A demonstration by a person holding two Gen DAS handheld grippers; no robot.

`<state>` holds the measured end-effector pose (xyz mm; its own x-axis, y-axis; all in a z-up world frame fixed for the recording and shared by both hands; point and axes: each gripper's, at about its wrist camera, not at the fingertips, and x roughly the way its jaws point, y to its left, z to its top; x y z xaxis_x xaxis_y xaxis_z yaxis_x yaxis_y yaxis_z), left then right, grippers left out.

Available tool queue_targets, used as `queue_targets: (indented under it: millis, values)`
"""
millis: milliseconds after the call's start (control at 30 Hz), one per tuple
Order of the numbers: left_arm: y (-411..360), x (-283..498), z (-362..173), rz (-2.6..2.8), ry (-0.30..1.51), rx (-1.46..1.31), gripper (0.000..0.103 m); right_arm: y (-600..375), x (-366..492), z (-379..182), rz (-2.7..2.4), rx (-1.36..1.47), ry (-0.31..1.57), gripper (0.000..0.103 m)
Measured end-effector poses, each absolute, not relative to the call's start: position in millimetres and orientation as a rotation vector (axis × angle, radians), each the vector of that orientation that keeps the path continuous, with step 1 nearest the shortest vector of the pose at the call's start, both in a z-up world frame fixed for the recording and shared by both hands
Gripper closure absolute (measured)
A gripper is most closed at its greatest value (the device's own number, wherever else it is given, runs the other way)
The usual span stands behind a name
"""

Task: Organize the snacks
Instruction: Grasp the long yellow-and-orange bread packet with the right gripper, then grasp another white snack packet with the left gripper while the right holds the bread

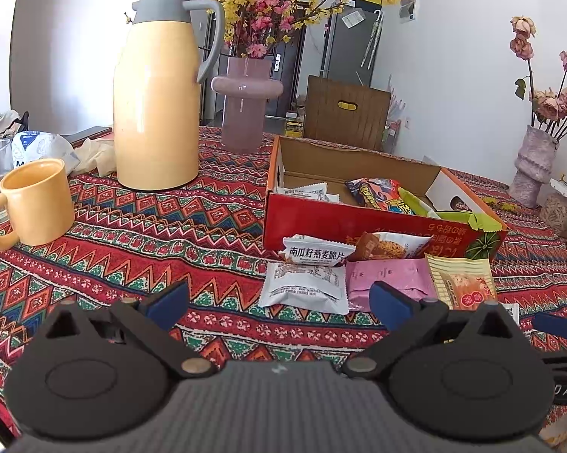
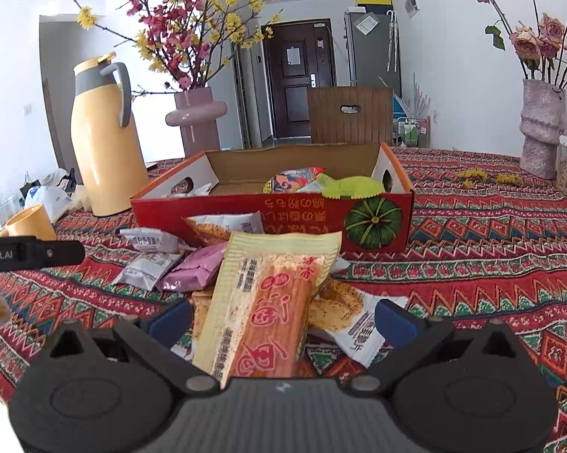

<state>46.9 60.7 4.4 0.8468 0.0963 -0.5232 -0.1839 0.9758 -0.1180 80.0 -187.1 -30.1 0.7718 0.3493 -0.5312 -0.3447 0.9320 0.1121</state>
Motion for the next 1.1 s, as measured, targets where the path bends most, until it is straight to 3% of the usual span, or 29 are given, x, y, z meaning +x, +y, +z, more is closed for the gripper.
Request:
queue_targets:
  millis: [133,433,667,800,1100]
  values:
    - [63.3,45.8,0.6,0.149,0.554,-0.173,0.0,-177.0,81.1,-39.6,0.371,-0.011,0.607,0.0]
    - [68.4,46.7,-5.5,0.141,0.568,-0.191,0.0,-166.6,86.3,-50.8,0.38,-0.018,0.652,0.014]
    - [70.7,48.6,-8.9,0.141,0.579,-0.199,0.0,-165.1,86.6,-54.3,0.403,-0.005,0.658,0.029]
    - [70.7,48.8,-9.0,0.142,0.581,-0.2,0.0,-167.8,84.9,-52.5,0.409,0.013,0.652,0.043]
    - [67.9,48.7,-9.0,0.141,0.585,-0.193,0.0,-179.4,79.9,-47.3,0.42,0.061,0.625,0.055]
